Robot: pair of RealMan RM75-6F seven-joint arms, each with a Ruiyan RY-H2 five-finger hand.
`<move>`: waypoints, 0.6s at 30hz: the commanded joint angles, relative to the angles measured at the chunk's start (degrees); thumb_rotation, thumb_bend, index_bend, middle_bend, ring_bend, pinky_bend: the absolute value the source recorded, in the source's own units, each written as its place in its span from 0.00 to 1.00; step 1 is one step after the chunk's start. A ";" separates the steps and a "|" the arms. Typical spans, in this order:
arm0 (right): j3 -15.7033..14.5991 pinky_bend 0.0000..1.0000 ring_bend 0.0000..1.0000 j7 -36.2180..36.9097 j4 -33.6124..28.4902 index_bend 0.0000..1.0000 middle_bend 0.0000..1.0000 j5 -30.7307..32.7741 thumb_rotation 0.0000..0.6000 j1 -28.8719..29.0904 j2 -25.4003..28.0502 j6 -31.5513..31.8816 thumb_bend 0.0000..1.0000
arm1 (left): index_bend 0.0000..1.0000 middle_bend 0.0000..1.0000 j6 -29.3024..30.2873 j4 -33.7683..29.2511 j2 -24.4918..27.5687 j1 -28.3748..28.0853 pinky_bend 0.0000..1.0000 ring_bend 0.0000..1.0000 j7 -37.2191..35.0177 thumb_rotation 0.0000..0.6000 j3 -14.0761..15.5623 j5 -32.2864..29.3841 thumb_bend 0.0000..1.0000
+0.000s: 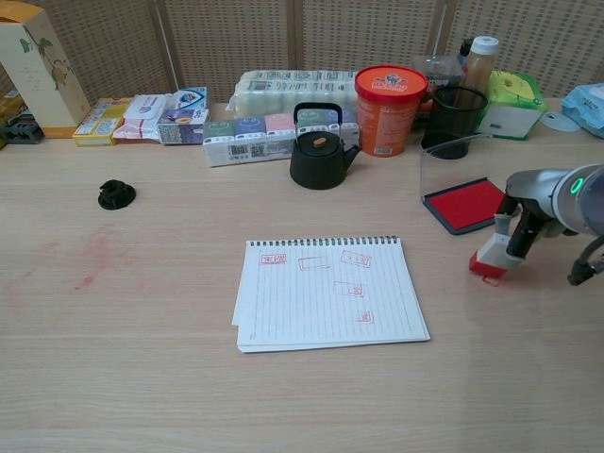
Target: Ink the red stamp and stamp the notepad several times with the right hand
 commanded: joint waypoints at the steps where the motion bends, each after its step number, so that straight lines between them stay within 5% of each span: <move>1: 0.19 1.00 1.00 -0.22 -0.42 0.69 1.00 0.86 1.00 0.20 0.53 -0.33 0.57 | 0.00 0.00 -0.01 -0.05 -0.03 0.00 0.01 0.00 0.12 1.00 0.00 0.01 0.00; 18: -0.82 1.00 1.00 -0.05 -1.23 0.58 0.99 1.73 1.00 1.20 1.06 -0.10 0.48 | 0.00 0.00 0.53 0.10 0.17 0.24 0.01 0.00 -0.57 1.00 0.03 0.36 0.00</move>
